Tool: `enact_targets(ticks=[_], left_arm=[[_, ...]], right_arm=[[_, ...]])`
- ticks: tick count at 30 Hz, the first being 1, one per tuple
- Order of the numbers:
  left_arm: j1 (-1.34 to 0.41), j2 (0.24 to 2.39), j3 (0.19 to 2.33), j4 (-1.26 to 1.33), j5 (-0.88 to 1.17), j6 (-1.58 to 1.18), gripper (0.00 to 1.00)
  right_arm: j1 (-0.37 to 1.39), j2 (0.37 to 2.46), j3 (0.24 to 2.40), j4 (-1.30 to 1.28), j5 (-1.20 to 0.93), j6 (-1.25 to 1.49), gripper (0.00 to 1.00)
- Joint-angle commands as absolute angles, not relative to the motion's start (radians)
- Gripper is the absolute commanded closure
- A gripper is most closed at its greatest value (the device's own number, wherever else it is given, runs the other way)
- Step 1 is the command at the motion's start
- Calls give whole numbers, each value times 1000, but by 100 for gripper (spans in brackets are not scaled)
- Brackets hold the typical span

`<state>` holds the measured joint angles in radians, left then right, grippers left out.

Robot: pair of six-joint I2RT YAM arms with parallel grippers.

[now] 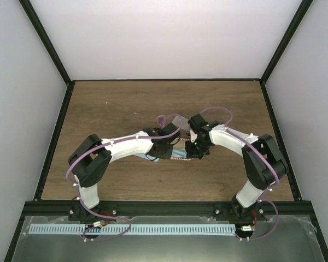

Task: Organize the sunglasses
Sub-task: Place the glasses cleaning cloth in the sunglasses case.

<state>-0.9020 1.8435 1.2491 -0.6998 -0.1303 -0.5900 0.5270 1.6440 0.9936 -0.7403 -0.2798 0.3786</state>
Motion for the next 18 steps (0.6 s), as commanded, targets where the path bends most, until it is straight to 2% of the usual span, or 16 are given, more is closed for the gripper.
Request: enact_targets(ticks=[1,3,6,12,18], left_arm=[[-897,1808,1232,-710,-139,-579,96],[-897,1807,1227,-706,-133,-580,96],[-899,1809,1224,-696,-125,-572,95],[-899,1800,1218,-682,-116,-547,85],[-899,1801,1217,-676,-93,-539,83]], right_arm=[[532,1645,995,-754,-238,373,77],[532,1637,1000,-759,-232,374,65],[532,1616,1011,-770,-212,376,57],[532,1601,1038,-787,-200,373,53],[532,1601,1045,-788,-210,369,54]])
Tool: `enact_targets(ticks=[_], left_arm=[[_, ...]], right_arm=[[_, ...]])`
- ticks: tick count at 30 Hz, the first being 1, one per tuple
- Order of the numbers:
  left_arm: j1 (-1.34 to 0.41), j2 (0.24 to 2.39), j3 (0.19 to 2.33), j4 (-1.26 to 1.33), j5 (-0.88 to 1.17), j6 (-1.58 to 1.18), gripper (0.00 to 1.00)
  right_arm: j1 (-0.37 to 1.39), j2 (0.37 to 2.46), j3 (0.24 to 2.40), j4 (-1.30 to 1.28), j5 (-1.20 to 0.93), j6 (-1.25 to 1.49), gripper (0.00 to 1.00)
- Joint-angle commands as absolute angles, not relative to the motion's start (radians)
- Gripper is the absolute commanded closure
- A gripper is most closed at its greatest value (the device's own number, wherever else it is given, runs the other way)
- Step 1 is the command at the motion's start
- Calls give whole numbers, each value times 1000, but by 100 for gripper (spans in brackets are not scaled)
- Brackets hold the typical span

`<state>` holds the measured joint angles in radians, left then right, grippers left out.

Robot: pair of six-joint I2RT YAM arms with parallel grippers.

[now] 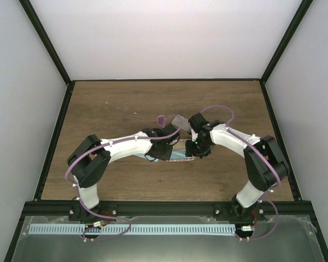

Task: Organize the sunglasses
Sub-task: Place the glasses cleaning cloth in the sunglasses case.

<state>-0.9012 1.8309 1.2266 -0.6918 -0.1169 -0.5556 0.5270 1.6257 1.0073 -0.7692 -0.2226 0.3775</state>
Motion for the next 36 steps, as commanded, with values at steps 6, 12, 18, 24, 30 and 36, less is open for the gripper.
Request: enact_targets(ticks=[6,12,18,24,30,36], left_arm=[[-899,1800,1222,-670,-70,-534,66],[-899,1767,1205,-682,-63,-536,30],[-899,1731,1203,-699,-80,-544,25],[-897,1716,1227,-707,-151,-577,13],[-881,1781,1326,-748,-232,-592,11],[-881,1770,1335,-731,-177,-596,22]], right_arm=[[532,1611,1028,-766,-224,368,52],[532,1633,1008,-728,-248,368,52],[532,1655,1003,-696,-264,370,55],[532,1667,986,-666,-276,372,58],[532,1662,958,-634,-267,381,82],[532,1638,939,-622,-258,388,99]])
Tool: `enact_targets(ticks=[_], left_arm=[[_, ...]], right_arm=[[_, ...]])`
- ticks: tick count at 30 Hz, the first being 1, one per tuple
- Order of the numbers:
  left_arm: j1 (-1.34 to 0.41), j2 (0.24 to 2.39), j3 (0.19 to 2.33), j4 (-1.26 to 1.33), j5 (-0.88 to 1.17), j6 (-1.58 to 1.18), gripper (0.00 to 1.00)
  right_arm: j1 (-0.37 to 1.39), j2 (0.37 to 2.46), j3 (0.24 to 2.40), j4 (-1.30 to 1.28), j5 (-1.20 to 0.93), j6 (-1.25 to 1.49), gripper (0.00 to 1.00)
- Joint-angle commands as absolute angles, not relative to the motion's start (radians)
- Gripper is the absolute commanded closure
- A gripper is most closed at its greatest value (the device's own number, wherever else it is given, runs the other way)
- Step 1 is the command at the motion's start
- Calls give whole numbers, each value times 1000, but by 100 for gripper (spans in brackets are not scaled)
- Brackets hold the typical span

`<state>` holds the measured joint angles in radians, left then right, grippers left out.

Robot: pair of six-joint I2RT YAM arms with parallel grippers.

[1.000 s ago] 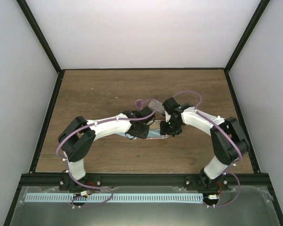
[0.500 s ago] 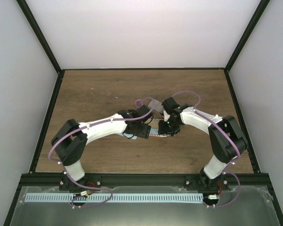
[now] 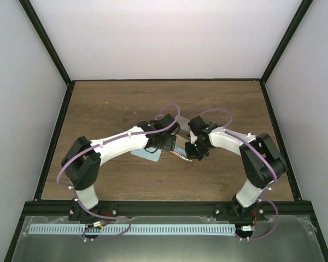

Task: Organize the sunglasses
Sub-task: Place the glasses cleaning cloth in the sunglasses case.

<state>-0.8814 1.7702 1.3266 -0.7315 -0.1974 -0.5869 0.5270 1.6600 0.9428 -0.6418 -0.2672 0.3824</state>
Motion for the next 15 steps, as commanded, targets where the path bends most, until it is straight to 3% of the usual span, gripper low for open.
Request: enact_targets(ticks=[1,3,11,15], left_arm=[[-881,1772,1329,-721,-163,-601,23],[-883,1779,1324,-714,-141,-610,27],[-894,1816,1329,-686,-63,-616,88],[-894,1862,1368,-683,-30,-636,96]], right_arm=[[532,1634,938,-621,-260,390,99],[532,1628,938,-623,-261,391,99],[533,1616,927,-616,-274,398,99],[535,1613,929,-617,-279,402,99]])
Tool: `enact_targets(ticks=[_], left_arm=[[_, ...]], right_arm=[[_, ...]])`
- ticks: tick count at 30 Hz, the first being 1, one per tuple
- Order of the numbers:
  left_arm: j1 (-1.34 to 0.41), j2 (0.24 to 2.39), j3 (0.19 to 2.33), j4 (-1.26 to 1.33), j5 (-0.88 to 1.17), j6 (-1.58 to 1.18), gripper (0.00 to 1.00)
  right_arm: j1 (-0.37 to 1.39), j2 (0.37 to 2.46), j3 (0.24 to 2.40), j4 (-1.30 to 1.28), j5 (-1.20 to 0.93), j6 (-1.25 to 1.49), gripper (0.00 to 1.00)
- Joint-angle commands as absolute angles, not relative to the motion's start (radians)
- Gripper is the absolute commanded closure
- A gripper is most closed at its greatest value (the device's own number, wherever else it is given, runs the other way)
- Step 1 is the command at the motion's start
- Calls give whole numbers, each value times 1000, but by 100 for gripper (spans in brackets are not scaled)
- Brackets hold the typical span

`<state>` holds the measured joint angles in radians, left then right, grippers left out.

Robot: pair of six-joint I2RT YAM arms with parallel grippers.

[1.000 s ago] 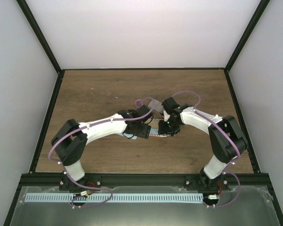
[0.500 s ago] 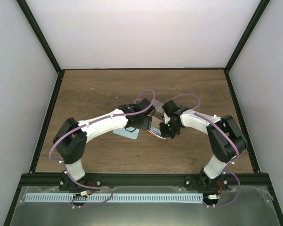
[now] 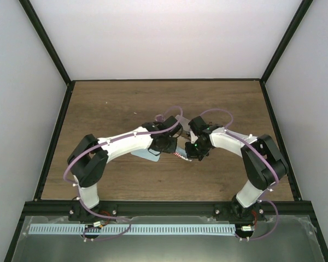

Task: Organize the sunglasses
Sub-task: Place the glasses cleaning cloth in the sunglasses case.

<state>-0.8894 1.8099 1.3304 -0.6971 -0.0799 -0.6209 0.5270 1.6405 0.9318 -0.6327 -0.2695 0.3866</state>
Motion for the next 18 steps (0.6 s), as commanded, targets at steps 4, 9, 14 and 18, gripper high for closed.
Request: enact_targets(ticks=[4,9,14,18], left_arm=[[-894,1882,1380,-670,4,-682,96],[-894,1903,1346,-659,35,-692,96],[-894,1902,1312,-646,45,-692,96],[-893,1912,1269,-639,61,-705,96]], right_arm=[[550,1599,927,-617,-298,421,99],[590,1594,920,-618,-300,445,99],[608,1572,897,-613,-301,466,99],[611,1552,889,-616,-286,478,97]])
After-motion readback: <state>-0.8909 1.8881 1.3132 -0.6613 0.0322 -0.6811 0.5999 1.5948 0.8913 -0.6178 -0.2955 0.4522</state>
